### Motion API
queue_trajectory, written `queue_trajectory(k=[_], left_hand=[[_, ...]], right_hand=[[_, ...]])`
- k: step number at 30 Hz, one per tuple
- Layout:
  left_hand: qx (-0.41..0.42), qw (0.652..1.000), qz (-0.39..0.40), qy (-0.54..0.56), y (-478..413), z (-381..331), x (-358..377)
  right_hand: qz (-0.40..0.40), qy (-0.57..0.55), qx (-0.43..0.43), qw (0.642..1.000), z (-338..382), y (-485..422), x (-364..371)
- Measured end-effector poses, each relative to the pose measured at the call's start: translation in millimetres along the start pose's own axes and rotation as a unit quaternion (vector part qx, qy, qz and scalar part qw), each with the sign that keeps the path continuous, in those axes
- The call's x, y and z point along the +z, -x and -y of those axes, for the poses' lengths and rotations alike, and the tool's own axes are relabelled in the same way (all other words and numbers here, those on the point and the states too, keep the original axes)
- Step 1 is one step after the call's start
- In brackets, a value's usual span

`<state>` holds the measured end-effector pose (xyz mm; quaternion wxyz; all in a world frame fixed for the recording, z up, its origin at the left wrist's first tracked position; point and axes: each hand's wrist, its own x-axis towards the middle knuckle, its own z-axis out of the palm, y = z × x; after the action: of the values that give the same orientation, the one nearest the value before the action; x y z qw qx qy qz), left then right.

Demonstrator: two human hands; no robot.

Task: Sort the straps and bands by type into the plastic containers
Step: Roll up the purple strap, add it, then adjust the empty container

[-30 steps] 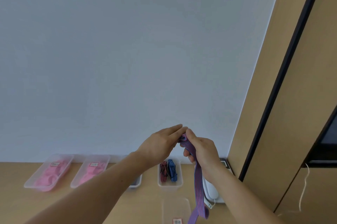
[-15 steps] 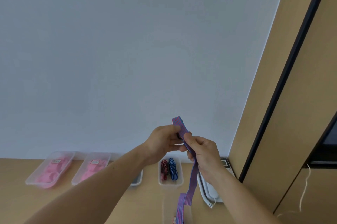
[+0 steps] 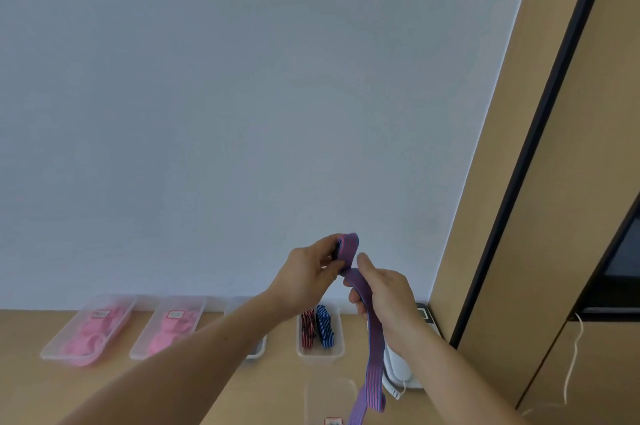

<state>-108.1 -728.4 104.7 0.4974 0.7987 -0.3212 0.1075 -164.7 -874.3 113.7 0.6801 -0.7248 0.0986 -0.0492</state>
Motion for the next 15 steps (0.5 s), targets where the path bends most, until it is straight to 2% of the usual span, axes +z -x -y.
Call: queue_trajectory(k=[4,8,13,15], left_hand=[[0.104,0.986,-0.004,-0.133,4.0,4.0,0.5],[0.184,0.963,-0.029,-0.195,1.8,8.7,-1.4],[0.226,0.937,-0.022,-0.265,-3.1,22.3,-2.3],[0.227,0.938,-0.033,-0.262,-3.5,27.4,0.1]], right_hand=[[0.013,-0.021,0.010,1.000,3.6,-1.9,-1.3],[0.032,-0.055,0.008,0.998,-0.1,-4.5,0.0],[0.031,-0.063,0.011,0.997,-3.8,-4.8,2.5],[0.021,-0.054,0.006,0.998,-3.6,-4.6,2.7]])
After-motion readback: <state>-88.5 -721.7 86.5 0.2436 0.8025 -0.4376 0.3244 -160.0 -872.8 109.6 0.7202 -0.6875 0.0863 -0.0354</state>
